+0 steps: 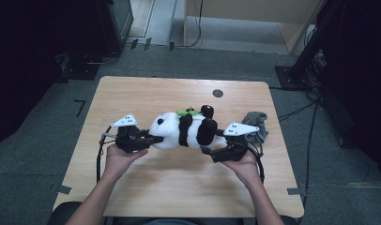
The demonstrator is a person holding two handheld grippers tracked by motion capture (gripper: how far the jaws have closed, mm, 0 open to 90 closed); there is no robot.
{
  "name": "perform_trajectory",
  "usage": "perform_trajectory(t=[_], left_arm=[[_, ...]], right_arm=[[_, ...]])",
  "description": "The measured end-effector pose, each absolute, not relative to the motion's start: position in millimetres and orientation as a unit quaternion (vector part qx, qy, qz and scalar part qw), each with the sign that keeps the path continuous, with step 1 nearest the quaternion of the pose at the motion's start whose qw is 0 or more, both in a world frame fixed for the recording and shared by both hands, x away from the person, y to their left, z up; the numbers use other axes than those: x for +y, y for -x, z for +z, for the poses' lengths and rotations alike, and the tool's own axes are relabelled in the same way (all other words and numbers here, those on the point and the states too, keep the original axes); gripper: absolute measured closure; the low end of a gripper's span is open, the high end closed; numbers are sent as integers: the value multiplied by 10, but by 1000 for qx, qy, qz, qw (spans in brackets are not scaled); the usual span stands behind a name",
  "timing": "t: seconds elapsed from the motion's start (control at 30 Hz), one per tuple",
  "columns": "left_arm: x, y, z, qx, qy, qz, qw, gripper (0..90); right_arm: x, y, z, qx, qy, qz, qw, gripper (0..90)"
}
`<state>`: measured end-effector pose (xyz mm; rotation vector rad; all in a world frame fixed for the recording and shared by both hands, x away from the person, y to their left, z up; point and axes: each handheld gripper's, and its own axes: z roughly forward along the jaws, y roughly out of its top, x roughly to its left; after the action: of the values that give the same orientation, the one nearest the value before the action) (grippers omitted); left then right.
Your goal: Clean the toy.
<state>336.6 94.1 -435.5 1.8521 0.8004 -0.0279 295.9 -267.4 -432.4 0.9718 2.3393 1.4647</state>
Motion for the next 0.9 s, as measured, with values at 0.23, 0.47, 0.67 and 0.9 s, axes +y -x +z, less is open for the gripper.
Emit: perform_trajectory(t=[0.23,0.47,0.67,0.9], left_arm=[[844,-3323,-4319,334,-784,-50,521,547],[809,-3328,-4348,343,-786,-51,512,514],[757,-3302,-4363,331,-792,-20,513,384],[806,-3321,-4414,316,-785,1,533,252]], right_arm=[[-2581,-2916,-4341,797,-312,495,148,0],[-2511,-2941,-4408,815,-315,456,169,120],[-2579,-2967,-4385,808,-335,460,154,303],[-2613,-2985,-4338,798,-364,460,140,384]])
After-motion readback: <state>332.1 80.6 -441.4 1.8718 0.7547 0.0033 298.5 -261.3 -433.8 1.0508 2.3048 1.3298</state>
